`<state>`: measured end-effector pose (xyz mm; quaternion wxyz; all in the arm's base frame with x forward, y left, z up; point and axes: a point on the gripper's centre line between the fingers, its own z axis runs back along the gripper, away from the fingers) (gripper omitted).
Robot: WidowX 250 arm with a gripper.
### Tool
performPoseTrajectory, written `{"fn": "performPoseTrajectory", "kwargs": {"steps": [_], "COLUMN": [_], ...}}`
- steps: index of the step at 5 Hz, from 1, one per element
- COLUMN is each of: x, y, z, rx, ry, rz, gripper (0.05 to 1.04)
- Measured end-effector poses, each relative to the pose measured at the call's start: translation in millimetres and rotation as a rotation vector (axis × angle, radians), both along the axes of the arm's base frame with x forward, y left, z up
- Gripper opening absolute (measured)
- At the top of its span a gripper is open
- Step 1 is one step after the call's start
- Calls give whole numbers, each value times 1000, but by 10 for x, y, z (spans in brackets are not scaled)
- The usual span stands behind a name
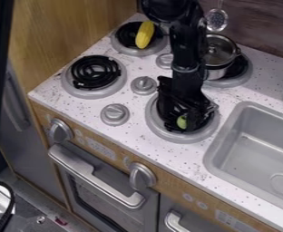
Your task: Moved the green fork from the right bottom burner to the left bottom burner
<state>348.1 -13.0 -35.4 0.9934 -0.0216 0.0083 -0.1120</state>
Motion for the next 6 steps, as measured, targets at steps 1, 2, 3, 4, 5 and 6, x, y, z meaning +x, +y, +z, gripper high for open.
{"fn": "performPoseTrajectory", "kwargs": {"steps": [1,2,3,4,5,6], "x": [27,48,57,62,154,101], "y": [-28,-31,-31,51,389,874], "z": [-41,-50,-36,71,373,388], "rx": [-17,-22,-19,-8,-20,-28], "ry": [13,-9,-17,-42,-127,-140], "rz": [20,17,0,-11,52,143], "gripper": [962,690,439,424,424,424]}}
